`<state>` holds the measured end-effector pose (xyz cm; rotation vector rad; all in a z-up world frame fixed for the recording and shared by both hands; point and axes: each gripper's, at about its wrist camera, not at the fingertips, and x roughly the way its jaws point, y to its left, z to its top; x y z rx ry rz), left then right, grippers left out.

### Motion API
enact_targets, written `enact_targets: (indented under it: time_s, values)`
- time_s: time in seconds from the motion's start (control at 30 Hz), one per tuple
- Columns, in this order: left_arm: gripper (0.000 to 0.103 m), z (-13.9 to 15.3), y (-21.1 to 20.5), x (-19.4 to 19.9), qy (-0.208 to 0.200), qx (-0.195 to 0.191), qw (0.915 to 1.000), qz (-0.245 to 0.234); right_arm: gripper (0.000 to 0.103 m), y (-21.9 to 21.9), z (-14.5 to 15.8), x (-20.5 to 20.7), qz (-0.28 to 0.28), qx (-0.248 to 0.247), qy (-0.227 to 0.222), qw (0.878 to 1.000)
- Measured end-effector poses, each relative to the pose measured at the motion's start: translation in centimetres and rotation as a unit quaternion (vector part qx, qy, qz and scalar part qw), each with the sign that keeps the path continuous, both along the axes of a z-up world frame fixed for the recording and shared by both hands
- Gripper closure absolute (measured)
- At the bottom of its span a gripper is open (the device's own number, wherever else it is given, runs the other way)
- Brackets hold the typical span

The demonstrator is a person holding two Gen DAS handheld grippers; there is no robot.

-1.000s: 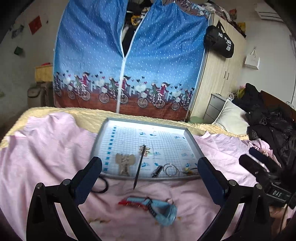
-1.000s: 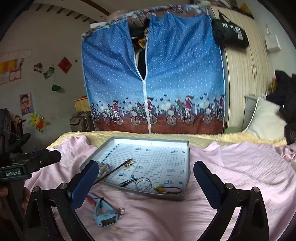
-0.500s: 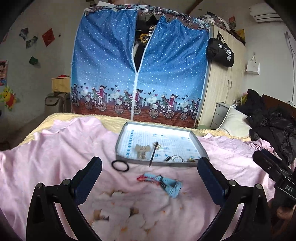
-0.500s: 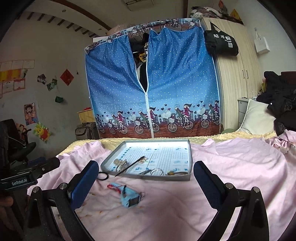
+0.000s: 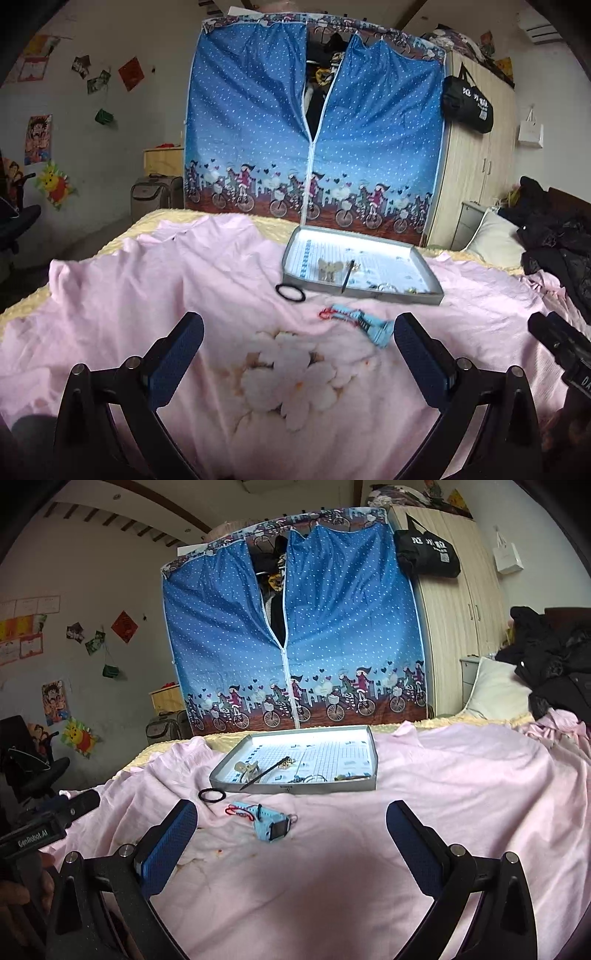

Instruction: Organize jewelry

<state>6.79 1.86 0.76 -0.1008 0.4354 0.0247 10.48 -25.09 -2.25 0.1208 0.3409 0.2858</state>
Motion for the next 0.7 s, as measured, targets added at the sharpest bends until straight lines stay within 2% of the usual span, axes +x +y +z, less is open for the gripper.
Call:
enact_targets:
  time_s: [0.3,0.47,0.6,0.7]
  values:
    - [0.002,-1.1,-0.3,-1.0,0.026,0.001,0.9995,-0.017,0.000,0.9,-1.0,-1.1,0.007,-0.015,0.030,0.999]
    - [0.002,-2.1,-0.1,-0.6,0.063,-0.013,0.9977,-0.021,0.000,1.4,-1.9,-0.4,0.011,-0.025,0.063,0.998]
    - [0.002,-2.3,0.1,-0.5,0.073,-0.022,0.9969,-0.016,0.000,1.4,-2.8,0.5,0.021,-0.019,0.101,0.994]
    - [0.002,-2.5,0.1,-0.4,0.082,-0.022,0.9963,-0.015,0.000,1.3,-2.9,0.6,0.022,-0.015,0.107,0.994]
